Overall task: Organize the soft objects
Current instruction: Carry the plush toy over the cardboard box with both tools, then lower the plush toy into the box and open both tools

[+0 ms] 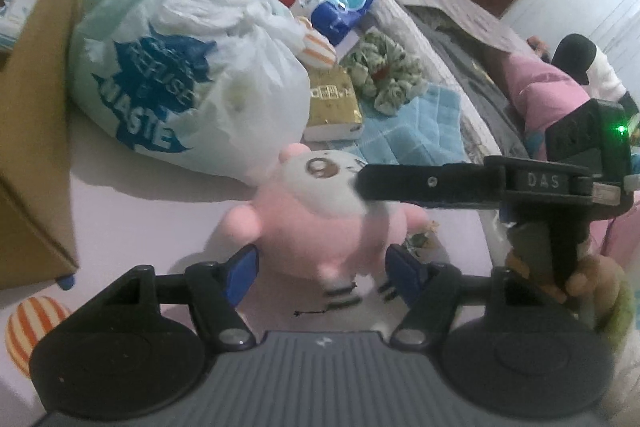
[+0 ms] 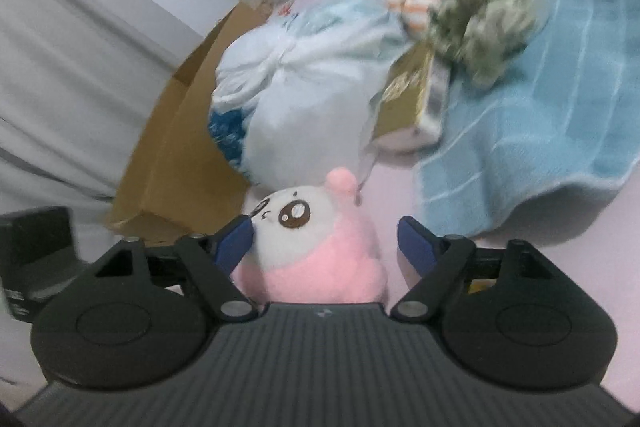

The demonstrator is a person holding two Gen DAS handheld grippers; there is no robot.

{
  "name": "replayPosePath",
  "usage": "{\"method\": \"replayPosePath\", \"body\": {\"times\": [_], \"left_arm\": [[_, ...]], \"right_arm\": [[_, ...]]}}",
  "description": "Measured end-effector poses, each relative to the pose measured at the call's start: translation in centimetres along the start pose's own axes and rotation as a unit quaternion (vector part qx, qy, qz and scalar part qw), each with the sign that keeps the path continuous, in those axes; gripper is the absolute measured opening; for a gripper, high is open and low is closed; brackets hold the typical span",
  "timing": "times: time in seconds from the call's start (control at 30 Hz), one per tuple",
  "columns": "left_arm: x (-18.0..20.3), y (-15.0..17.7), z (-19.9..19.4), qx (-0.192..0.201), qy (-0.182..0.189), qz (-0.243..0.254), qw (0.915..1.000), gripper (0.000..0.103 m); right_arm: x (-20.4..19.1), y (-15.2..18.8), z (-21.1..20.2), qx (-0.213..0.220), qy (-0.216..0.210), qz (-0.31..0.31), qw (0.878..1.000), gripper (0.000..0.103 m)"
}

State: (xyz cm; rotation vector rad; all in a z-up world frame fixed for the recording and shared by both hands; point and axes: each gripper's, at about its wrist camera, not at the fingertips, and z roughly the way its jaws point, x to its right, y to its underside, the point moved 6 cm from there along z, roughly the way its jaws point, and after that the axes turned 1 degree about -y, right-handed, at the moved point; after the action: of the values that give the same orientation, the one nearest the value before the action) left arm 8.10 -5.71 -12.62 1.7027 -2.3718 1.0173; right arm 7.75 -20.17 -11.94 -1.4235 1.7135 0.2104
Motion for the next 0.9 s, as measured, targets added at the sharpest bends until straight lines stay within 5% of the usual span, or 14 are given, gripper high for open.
{"method": "replayPosePath", "body": {"times": [0.23,0.53,0.67,0.9], "left_arm": [[0.9,0.0,-1.3,0.013,-0.007,0.014,0.9998,0.068],[-0.4,-2.4,-11.8,0.151,-0.072,0.018,0.9858,0.069],[-4.4,-4.4,-17.5,0.2,-0.126,-0.007,0.9716,0.071],[-14.9,-7.7,-21.8,0.193,-0.23,-0.074,0.951,0.073]], "right_arm": [[-1.9,0.2,-1.1,0.015,-0.003,-0.021,1.0,0.065],[-14.5,-4.5,-0.7,0.045,-0.052,-0.165,0.984,0.065],[-21.9,-7.6,3.6,0.025,-0.091,-0.225,0.97,0.065],[-31.1,-11.7,17.6,-0.078,-0.113,-0.24,0.961,0.065]]}}
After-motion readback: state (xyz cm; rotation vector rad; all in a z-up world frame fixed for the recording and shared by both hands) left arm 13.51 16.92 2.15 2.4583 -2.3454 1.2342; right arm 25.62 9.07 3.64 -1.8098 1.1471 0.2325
